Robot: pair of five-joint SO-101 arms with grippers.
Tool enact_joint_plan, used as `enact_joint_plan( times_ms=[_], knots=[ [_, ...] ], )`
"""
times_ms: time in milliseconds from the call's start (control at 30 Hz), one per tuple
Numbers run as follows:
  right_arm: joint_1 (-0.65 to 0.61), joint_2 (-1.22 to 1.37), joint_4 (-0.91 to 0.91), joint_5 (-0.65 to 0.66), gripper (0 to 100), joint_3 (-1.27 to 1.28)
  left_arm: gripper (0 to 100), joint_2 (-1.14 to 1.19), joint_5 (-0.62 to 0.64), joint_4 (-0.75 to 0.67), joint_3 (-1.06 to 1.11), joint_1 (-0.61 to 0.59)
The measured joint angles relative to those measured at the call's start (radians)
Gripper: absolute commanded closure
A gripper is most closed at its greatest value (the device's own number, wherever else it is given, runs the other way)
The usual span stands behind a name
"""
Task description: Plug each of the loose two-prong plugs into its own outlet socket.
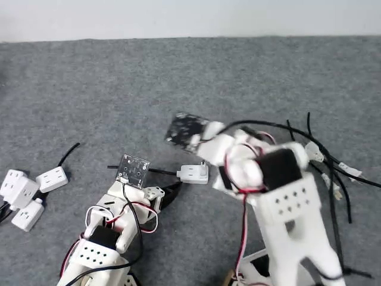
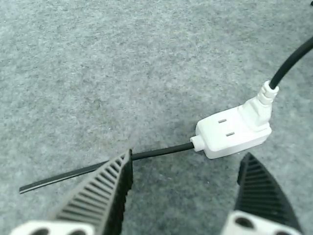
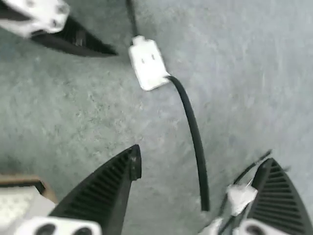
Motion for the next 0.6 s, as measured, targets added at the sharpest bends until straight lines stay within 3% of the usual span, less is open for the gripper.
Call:
enact_joint_plan(
  times_ms=[333, 433, 600],
  knots=[
    [0.256, -0.425, -0.539, -0.118, 64.5, 0.792, 67, 0.000, 0.000, 0.000, 0.000, 0.000],
    [0.264, -0.568, -0.684, -0.183, 64.5, 1.013, 67, 0.000, 0.000, 0.000, 0.000, 0.000],
    [0.269, -0.772, -0.738, -0.245, 64.5, 1.204, 67, 0.000, -0.044, 0.000, 0.000, 0.000]
  ],
)
